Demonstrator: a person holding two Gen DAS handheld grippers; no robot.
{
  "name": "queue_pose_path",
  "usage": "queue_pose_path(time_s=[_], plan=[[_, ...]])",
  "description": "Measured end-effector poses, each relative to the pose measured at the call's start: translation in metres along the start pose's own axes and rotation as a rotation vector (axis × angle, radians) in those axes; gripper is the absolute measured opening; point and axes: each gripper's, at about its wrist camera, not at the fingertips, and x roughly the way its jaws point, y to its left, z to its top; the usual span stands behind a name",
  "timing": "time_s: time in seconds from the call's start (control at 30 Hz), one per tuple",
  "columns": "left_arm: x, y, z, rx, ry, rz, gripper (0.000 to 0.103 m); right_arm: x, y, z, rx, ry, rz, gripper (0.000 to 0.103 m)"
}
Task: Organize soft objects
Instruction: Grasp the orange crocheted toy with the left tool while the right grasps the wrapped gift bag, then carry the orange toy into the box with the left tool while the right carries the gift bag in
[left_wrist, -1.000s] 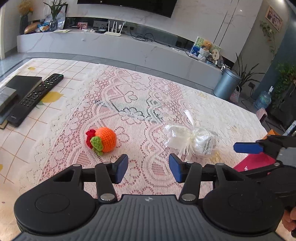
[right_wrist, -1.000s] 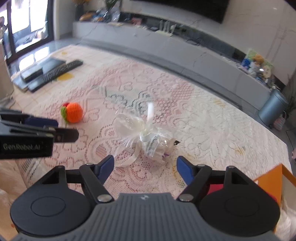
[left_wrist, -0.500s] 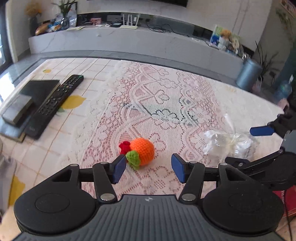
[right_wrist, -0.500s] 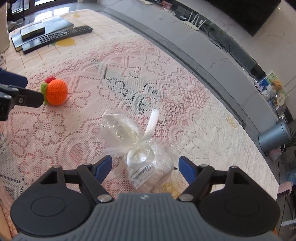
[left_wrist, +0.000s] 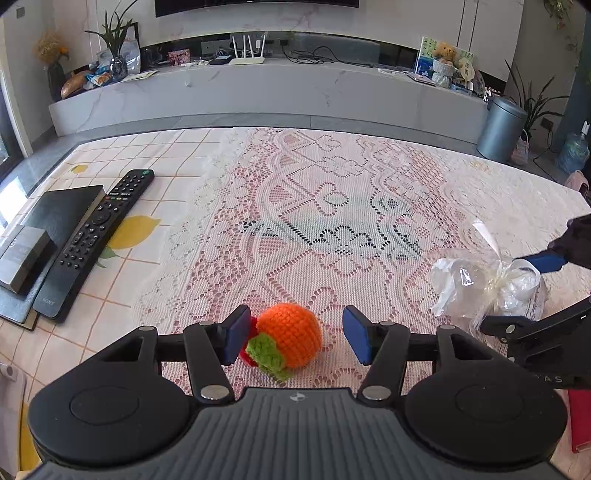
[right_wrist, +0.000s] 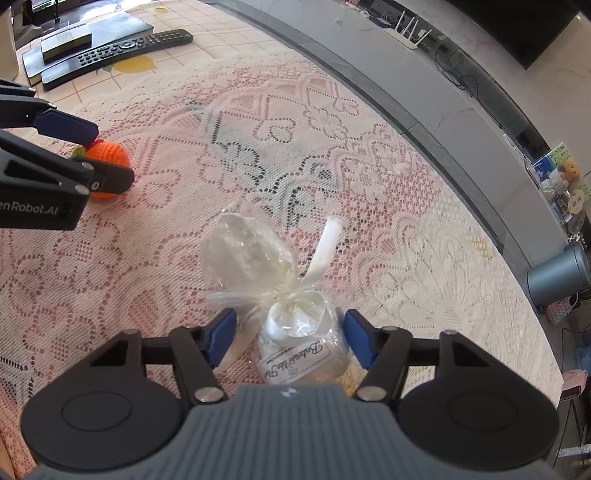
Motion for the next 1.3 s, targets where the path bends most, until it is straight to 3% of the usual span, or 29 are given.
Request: queue_pose_path(time_s=[0.27, 0.47, 0.6, 0.7, 0.83, 1.0, 1.17, 1.3], plan=[[0.004, 0.006, -0.004, -0.002, -0.030, 0.017, 0.070, -0.002, -0.006, 0.000, 0.060, 0.000, 0.011, 0.045], [0.007, 0.011, -0.006, -0.005, -0.042, 0.016, 0.072, -0.028, -0.013, -0.004, 0.189, -0.019, 0.139, 0.044], [0.014, 0.010, -0.008, 0.020, -0.021, 0.043, 0.066, -0.030, 0.004, -0.010, 0.198, -0.025, 0.163, 0.044], [0.011, 0.012, -0.008, 0.011, -0.041, 0.039, 0.058, -0.023, 0.007, -0.017, 0.230, -0.030, 0.163, 0.045], [0.001, 0.011, -0.008, 0.013, -0.075, 0.059, 0.055, -0.031, 0.005, -0.021, 0.279, -0.063, 0.147, 0.044], [-0.029, 0.002, -0.006, -0.020, -0.125, -0.014, 0.055, -0.058, 0.004, -0.033, 0.361, -0.129, 0.167, 0.044], [-0.067, -0.017, -0.007, -0.049, -0.125, -0.164, 0.054, -0.093, 0.006, -0.055, 0.436, -0.176, 0.196, 0.044], [-0.097, -0.039, -0.017, -0.044, -0.129, -0.214, 0.054, -0.129, 0.007, -0.079, 0.484, -0.221, 0.191, 0.044]])
